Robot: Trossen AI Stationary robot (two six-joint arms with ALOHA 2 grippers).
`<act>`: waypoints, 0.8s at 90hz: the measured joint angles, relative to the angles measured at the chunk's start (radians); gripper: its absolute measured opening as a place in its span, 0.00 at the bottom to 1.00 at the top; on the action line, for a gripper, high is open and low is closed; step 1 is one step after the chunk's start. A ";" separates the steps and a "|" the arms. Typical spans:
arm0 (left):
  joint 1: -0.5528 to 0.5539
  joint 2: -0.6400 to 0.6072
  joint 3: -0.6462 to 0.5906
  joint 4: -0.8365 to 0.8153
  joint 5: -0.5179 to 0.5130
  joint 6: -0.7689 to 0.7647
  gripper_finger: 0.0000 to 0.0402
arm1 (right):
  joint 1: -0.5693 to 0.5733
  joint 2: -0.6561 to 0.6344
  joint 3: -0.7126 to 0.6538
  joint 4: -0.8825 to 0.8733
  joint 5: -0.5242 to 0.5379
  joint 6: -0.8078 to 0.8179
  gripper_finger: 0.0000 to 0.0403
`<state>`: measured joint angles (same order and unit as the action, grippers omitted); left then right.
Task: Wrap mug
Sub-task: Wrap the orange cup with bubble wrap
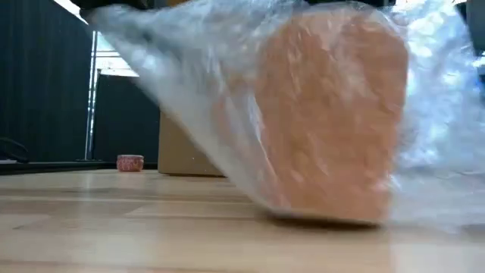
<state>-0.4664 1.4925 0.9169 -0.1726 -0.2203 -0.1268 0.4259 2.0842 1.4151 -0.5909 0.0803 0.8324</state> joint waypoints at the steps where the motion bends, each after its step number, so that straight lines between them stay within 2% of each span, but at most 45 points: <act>1: 0.000 0.000 0.000 0.000 0.000 0.000 0.00 | 0.000 0.000 0.000 0.000 0.000 0.000 0.05; 19: 0.000 0.000 0.000 0.003 0.000 0.000 0.00 | -0.001 -0.002 0.001 0.009 -0.021 0.015 0.06; 51: 0.000 0.000 0.001 0.006 0.000 0.000 0.00 | -0.001 -0.060 -0.008 0.026 -0.025 -0.014 0.49; 61: 0.000 0.000 0.001 0.006 0.000 0.000 0.00 | 0.000 -0.106 -0.013 0.008 -0.030 -0.022 0.57; 72: 0.000 0.000 0.001 0.007 0.000 0.000 0.00 | 0.000 -0.157 -0.006 -0.003 -0.031 -0.051 0.61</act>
<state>-0.4664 1.4925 0.9180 -0.1658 -0.2199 -0.1265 0.4258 1.9271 1.4090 -0.5936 0.0494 0.7818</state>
